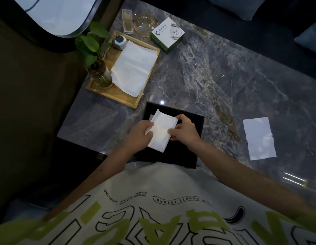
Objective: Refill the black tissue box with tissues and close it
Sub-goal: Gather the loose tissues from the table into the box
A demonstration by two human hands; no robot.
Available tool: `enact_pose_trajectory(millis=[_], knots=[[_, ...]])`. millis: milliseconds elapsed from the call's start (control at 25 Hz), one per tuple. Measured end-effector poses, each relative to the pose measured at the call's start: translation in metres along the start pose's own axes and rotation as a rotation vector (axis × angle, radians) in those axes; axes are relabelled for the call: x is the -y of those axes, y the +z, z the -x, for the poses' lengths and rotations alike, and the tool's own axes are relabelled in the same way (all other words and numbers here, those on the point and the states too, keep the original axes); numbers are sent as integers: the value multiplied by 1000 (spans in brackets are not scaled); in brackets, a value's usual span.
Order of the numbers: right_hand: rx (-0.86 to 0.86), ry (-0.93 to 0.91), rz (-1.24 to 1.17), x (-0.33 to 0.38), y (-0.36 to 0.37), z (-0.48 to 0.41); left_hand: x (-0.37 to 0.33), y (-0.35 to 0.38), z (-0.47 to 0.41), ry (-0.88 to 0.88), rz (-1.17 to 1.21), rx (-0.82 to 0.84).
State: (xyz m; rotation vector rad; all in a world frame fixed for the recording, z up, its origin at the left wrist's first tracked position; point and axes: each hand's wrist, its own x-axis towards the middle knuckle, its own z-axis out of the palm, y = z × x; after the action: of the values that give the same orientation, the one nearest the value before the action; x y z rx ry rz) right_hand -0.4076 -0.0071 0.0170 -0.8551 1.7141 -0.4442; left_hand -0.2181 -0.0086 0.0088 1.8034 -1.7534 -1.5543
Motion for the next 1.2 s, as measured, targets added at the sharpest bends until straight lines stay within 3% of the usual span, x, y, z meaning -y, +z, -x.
enact_pose_trajectory(millis=[160, 400, 640, 1200], knots=[[-61, -93, 256, 3, 7, -4, -2, 11, -4, -24, -117, 101], [-33, -210, 532, 9, 21, -7, -5, 19, -6, -70, -117, 104], [29, -197, 847, 15, 32, -13, -2, 26, -10, -141, -106, 139], [199, -148, 1069, 27, 39, -7, 10, 32, -16, -96, -140, 173]])
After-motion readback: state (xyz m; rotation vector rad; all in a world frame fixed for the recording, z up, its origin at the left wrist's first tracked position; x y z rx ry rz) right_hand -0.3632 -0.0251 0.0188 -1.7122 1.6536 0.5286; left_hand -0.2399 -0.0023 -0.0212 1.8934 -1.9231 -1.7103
